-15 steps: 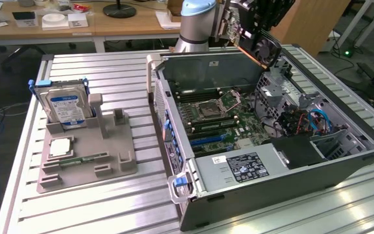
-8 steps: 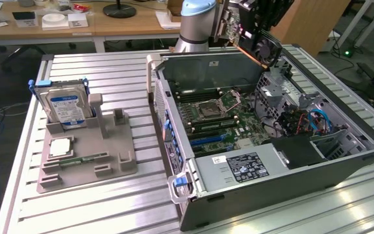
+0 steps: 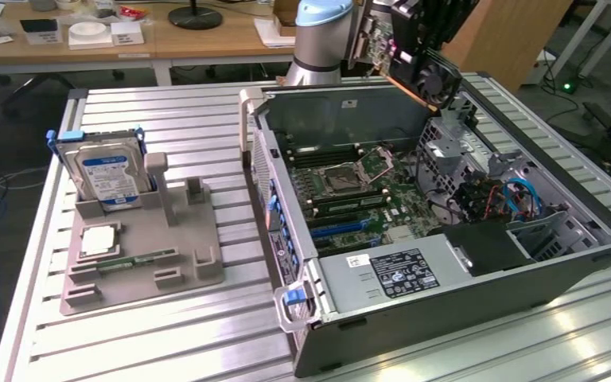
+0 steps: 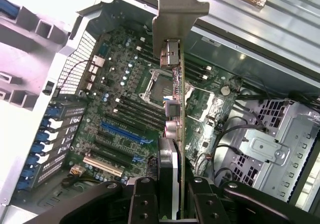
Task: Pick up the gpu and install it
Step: 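Insert the gpu into the slot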
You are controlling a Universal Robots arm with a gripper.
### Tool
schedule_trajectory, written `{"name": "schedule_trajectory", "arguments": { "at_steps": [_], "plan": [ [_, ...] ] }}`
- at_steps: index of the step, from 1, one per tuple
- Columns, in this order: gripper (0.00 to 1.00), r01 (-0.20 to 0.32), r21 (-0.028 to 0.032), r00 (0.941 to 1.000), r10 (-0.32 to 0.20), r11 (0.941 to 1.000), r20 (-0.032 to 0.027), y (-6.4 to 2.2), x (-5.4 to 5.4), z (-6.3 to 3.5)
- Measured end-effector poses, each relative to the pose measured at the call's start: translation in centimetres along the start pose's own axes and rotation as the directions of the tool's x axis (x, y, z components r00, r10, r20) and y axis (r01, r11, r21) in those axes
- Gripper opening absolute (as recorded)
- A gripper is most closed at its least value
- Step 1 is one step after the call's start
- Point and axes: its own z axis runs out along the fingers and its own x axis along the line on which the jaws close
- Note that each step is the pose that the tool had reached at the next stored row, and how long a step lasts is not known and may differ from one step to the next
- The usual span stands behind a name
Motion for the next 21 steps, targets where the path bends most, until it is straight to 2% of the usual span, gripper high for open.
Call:
{"name": "schedule_trajectory", "arguments": {
  "at_steps": [11, 21],
  "plan": [
    [0.28, 0.063, -0.0010, 0.9980, -0.063, 0.9980, -0.0027, -0.03, 0.01, 0.00],
    [0.28, 0.111, -0.0018, 0.9938, -0.111, 0.9938, -0.0047, -0.08, 0.03, 0.00]
  ]
}}
